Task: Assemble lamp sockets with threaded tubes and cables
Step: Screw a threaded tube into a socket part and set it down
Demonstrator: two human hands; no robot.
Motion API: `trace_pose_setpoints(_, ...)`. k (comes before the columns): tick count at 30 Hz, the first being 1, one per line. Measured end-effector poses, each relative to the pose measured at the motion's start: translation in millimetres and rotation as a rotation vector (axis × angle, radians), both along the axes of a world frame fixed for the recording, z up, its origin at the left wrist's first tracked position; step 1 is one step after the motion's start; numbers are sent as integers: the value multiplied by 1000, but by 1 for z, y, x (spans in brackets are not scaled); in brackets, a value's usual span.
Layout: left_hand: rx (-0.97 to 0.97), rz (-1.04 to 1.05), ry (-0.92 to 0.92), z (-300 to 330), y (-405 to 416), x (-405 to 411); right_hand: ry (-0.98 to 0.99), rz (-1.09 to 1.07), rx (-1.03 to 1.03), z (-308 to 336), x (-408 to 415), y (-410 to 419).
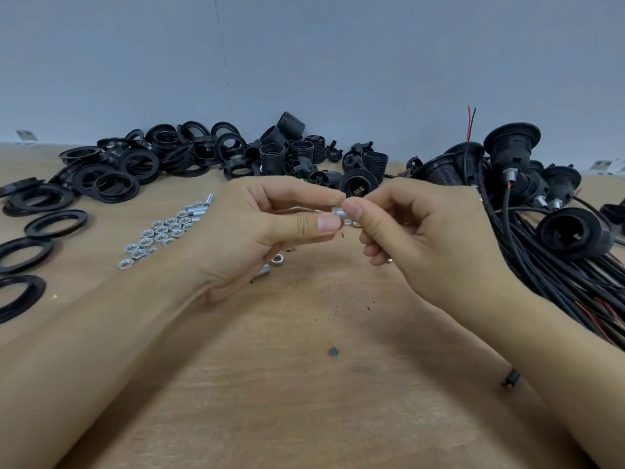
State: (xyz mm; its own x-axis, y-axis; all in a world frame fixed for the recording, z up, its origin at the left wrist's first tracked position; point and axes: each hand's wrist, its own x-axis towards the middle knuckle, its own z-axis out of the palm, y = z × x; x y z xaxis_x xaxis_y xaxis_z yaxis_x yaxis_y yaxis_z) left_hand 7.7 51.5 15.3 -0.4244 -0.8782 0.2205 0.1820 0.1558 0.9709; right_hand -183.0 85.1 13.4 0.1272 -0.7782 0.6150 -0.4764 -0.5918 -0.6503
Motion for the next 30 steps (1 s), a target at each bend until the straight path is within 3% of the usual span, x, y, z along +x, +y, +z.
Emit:
trace_pose_setpoints(5,29,33,205,6,-4,7,-62,-56,74,-2,-1,-5)
trace_pose_setpoints(9,-107,43,-33,4,1,3,-92,-79,93,-1,-1,-6)
trace_pose_setpoints(13,-104,97,83,8,4,1,-128,-104,127,0,-1,-7)
trace_pose_setpoints(17,-116,66,3,7,7,-1,-154,-113,159,0,0,-7)
trace_pose_setpoints(21,-112,130,71,8,4,0,-158,-127,163,0,-1,-7)
trace_pose_setpoints(26,-189,39,-71,4,5,-1,-191,-123,195,-1,1,-8)
trace_pose_setpoints(30,-224,190,33,10,0,6,-183,-151,191,-1,-1,-9)
